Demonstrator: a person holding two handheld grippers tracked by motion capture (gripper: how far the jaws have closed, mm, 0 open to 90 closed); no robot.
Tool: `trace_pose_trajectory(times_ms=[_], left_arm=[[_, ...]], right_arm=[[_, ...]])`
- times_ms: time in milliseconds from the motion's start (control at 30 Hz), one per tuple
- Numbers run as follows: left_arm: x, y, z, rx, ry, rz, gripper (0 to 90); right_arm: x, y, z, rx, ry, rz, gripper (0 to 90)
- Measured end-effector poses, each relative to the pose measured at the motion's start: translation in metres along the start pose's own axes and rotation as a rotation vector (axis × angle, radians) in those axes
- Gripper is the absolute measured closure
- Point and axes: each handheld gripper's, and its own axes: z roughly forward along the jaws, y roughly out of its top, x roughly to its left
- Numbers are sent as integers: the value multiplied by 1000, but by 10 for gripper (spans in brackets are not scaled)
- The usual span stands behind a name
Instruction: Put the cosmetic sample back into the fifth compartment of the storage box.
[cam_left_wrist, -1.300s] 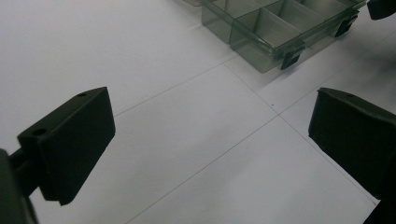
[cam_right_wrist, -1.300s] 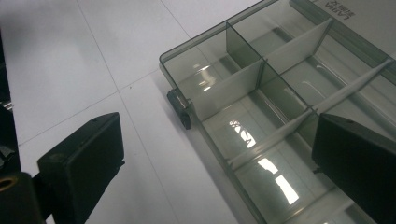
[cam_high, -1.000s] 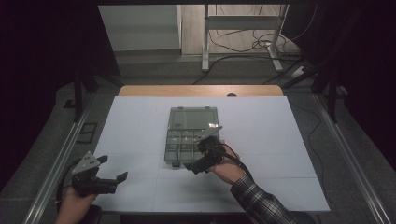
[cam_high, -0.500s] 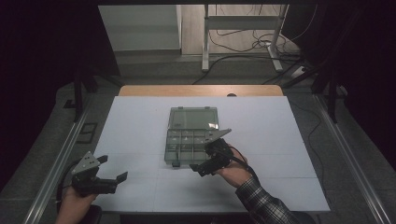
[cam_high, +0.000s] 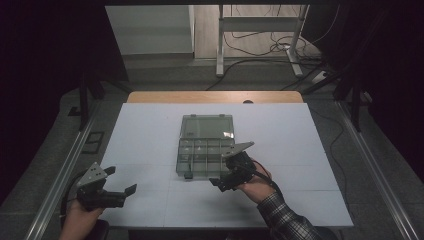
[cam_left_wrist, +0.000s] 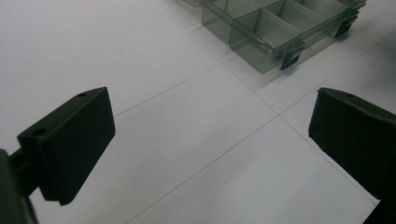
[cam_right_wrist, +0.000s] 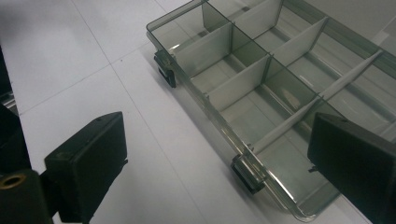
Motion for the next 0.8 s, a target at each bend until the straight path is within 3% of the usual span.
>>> trace_pose_trajectory(times_ms=[467, 800], left_arm=[[0, 0, 0, -1, -1, -2, 10], [0, 0, 0, -2, -1, -5, 10]], right_arm=[[-3, -7, -13, -37, -22, 9, 109], [-5, -13, -22, -45, -35, 19, 86]])
